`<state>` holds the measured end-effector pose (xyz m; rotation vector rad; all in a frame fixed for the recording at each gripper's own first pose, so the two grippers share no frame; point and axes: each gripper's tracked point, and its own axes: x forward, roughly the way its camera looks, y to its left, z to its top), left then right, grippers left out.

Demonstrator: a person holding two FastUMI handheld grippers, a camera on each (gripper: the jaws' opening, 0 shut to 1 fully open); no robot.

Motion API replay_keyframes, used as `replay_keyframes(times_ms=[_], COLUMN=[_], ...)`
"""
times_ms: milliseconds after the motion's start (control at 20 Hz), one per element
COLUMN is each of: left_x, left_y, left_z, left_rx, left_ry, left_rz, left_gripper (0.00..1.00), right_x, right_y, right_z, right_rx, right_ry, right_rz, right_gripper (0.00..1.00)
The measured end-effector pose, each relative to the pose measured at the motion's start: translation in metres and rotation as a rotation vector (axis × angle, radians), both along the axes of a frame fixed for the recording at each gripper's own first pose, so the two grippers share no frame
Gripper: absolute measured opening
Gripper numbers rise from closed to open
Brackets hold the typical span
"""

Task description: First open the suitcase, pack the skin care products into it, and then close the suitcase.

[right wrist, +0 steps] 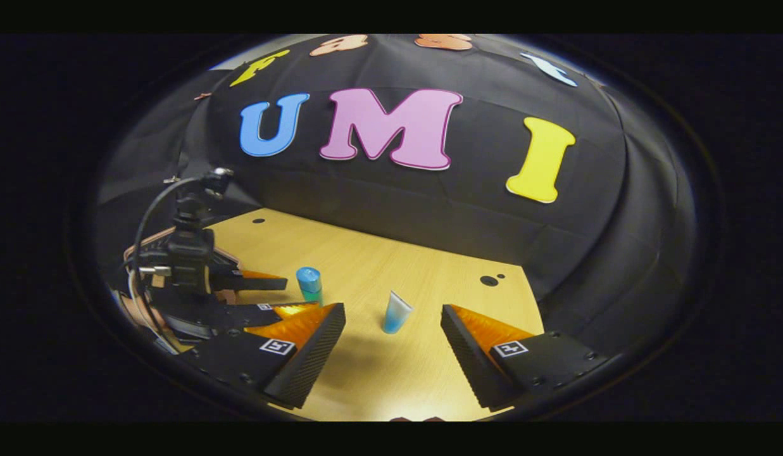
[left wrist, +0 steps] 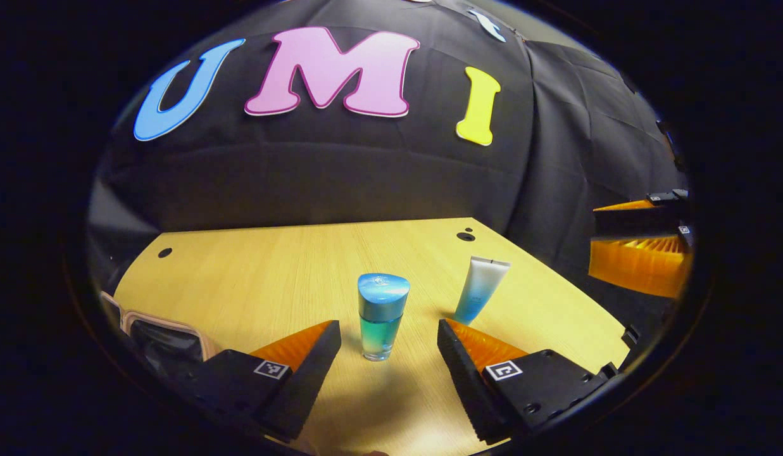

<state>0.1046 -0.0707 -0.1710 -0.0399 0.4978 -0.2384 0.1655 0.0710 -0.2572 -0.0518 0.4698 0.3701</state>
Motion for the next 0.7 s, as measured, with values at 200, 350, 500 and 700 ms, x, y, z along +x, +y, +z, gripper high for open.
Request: replay_keyframes(times_ms=[200,350,500,700], left_x=[0.031,0.042,0.042,0.05], left_y=[0.007,0.005,0.009,0.01], left_z=[-0.042,-0.07,-0.069,-0.076], left_rx=[0.025,0.033,0.065,0.091], left_ry=[0.054,0.112,0.116,0.133], left_rz=[0.052,0.034,0.049,0.036], left_gripper=[0.97,0.97,0.62,0.45], right_x=[0.01,0.015,0.019,0.033], right_y=[-0.011,-0.014,-0.017,-0.006], right_z=[-0.014,-0.025,-0.037,-0.061], right_rx=[-0.018,-0.023,-0.036,-0.023], right_ry=[0.02,0.044,0.06,0.088], right_rz=[0.011,0.007,0.015,0.018], right_gripper=[0.97,0.97,0.97,0.97])
